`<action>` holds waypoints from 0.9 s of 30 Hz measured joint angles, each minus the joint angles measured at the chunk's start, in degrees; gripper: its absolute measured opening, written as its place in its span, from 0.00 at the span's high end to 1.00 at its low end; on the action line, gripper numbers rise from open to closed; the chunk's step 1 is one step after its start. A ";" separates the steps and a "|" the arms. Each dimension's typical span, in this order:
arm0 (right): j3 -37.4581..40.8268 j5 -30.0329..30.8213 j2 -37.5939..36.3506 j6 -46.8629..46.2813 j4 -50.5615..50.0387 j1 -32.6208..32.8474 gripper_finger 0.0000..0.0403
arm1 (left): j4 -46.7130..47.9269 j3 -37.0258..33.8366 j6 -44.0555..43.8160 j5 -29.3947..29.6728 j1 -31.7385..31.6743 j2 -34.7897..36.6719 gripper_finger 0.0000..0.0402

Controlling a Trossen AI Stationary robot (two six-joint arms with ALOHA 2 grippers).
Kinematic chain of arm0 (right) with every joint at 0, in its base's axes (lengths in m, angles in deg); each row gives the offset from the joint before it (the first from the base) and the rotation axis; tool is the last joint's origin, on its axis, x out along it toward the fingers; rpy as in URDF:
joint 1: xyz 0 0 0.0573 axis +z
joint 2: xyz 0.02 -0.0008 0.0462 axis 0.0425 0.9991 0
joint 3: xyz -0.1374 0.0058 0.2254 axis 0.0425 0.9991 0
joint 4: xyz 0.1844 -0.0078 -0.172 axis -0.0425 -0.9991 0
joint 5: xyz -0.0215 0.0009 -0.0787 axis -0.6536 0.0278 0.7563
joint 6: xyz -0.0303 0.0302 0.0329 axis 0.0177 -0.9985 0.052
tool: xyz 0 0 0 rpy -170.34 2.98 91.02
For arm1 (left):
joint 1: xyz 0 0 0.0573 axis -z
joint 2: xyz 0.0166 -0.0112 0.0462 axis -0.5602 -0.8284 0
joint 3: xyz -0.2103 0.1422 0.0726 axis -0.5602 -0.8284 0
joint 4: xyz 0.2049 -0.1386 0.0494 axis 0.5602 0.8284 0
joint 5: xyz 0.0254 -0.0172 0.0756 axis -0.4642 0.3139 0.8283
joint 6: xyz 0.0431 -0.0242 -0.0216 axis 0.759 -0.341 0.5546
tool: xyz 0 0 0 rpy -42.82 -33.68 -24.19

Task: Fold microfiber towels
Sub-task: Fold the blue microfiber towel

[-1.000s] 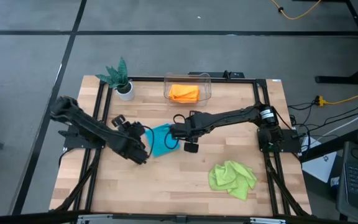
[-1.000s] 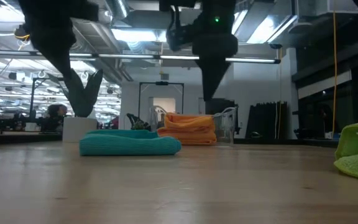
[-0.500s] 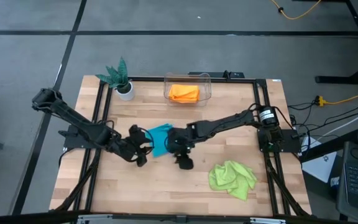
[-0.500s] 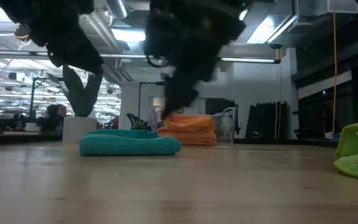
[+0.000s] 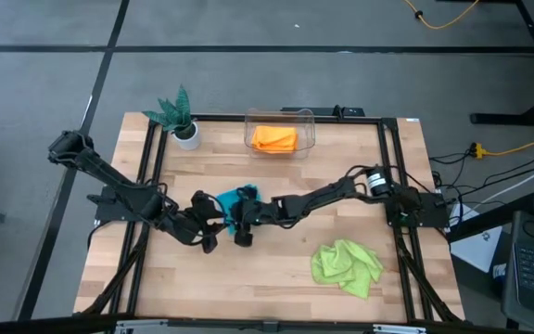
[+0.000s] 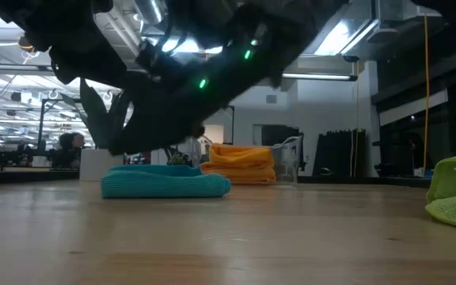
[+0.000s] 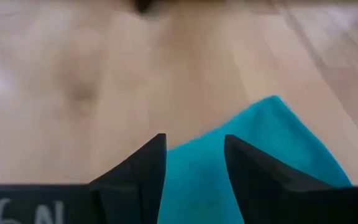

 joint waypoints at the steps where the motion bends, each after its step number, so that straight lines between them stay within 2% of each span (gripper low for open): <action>1: 0.00 1.50 1.12 -0.04 1.71 -0.16 0.59 | 0.01 0.00 0.19 0.00 0.20 0.00 0.65; 5: -0.09 5.33 4.48 -3.70 4.08 -1.89 0.59 | 0.11 0.00 0.18 0.06 0.69 0.00 0.65; 8: -0.07 10.10 6.55 -12.64 4.31 -3.30 0.59 | 0.12 0.00 0.21 0.09 0.67 0.00 0.65; 10: -0.07 10.83 6.87 -15.31 4.76 -3.86 0.59 | 0.15 0.00 0.49 0.35 0.67 0.00 0.65; 15: -0.07 10.24 4.86 -12.55 4.09 -3.58 0.59 | 0.37 0.00 1.71 0.43 0.67 0.00 0.65; 18: -0.42 9.92 -0.48 -7.65 3.10 -3.13 0.59 | 0.59 0.00 1.71 0.45 0.67 -0.02 0.65; 23: -0.39 9.53 -9.23 -2.65 -9.62 -1.90 0.59 | 0.68 0.00 1.71 0.47 0.67 -0.04 0.65; 27: -0.46 5.83 -12.29 -1.68 -19.27 0.14 0.59 | 0.75 0.00 1.70 0.45 0.67 -0.04 0.65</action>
